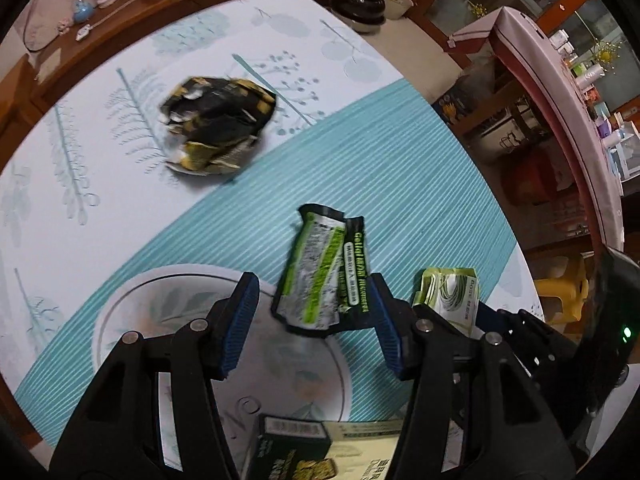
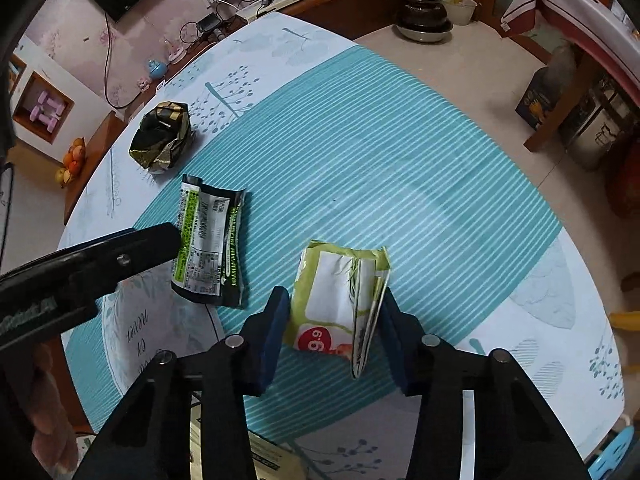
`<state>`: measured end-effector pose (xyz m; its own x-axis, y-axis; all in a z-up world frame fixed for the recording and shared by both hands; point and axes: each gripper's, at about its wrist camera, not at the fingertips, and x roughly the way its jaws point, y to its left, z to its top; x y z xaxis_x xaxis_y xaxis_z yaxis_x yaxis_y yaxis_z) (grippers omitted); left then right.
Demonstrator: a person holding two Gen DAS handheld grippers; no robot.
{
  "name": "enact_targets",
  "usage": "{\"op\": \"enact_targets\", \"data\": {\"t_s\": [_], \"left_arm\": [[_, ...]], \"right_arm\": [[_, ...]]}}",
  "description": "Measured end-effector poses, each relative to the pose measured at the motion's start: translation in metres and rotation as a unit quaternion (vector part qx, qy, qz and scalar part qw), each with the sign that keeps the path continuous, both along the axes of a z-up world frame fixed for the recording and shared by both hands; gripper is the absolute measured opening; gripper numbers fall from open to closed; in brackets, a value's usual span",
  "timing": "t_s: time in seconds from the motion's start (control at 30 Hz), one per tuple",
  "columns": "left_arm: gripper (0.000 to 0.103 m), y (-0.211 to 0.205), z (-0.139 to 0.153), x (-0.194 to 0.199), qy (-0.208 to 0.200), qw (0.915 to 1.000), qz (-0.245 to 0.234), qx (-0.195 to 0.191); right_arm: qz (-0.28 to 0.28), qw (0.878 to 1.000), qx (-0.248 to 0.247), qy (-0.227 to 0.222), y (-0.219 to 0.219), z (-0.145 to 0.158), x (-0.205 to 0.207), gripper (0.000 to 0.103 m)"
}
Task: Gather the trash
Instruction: 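Grasp the green snack wrapper with the left tool while the right tool grasps the white-green wrapper, then carry both wrappers over the black bin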
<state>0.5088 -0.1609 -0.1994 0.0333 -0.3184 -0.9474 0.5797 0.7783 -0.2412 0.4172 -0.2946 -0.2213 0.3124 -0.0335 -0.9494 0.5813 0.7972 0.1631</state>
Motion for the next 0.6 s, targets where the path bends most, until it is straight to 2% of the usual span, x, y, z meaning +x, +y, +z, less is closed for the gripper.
{"op": "enact_targets", "data": {"t_s": [0.27, 0.4, 0.43, 0.47, 0.5, 0.6], "left_arm": [[0.053, -0.026, -0.028, -0.006, 0.01, 0.9992, -0.019, 0.034], [0.053, -0.035, -0.029, -0.011, -0.013, 0.9987, -0.027, 0.041], [0.05, -0.036, -0.03, -0.013, -0.021, 0.9984, -0.025, 0.046], [0.035, -0.036, -0.03, -0.015, -0.028, 0.9982, -0.024, 0.048], [0.027, -0.037, -0.029, -0.017, -0.038, 0.9977, -0.024, 0.05], [0.011, -0.035, -0.027, -0.023, -0.021, 0.9991, -0.022, 0.029]], "right_arm": [[0.0, 1.0, -0.008, -0.006, 0.002, 0.008, -0.015, 0.043], [-0.003, 1.0, -0.003, -0.011, 0.001, 0.008, -0.018, 0.043], [-0.004, 1.0, -0.002, -0.01, 0.0, 0.009, -0.019, 0.042], [-0.004, 1.0, 0.0, -0.011, 0.0, 0.009, -0.019, 0.041], [-0.005, 1.0, 0.002, -0.012, -0.001, 0.009, -0.019, 0.041], [-0.008, 1.0, 0.007, -0.013, -0.002, 0.01, -0.023, 0.039]]}}
